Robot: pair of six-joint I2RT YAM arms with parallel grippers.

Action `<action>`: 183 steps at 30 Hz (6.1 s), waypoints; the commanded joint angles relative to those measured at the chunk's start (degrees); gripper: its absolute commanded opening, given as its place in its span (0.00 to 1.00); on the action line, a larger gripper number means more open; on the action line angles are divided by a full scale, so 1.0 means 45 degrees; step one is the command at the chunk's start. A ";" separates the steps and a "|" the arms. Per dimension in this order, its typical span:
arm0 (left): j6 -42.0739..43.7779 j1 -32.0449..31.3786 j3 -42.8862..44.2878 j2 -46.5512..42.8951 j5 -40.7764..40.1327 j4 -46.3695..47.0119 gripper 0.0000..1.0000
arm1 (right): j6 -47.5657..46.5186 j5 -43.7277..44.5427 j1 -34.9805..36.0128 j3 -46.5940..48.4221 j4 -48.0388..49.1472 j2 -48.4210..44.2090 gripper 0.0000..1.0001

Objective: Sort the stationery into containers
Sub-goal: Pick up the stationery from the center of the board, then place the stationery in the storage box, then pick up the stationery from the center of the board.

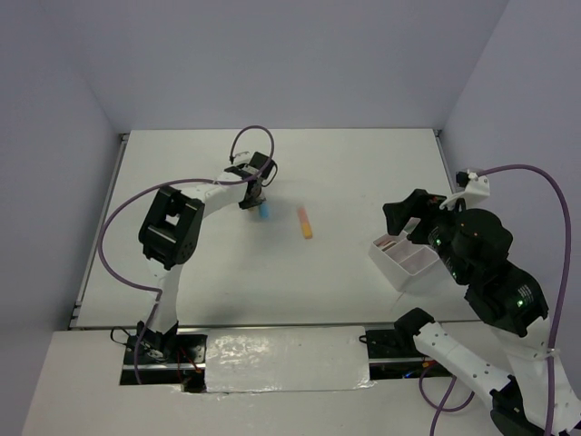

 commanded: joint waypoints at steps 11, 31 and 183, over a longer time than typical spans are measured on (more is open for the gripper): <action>0.2285 -0.1249 -0.2417 -0.4649 0.0764 0.2628 0.00 | -0.0227 0.0214 -0.0016 0.0154 0.0672 0.0314 0.90; 0.5668 -0.5433 0.1153 -0.1281 1.1406 1.0014 0.00 | -0.0033 0.0352 -0.0016 0.1463 -0.0382 -0.0272 0.90; -0.4814 -0.1136 -0.2632 -0.6156 0.3287 0.2454 0.00 | 0.1490 -0.4452 0.1116 -0.5898 0.8655 0.1797 0.91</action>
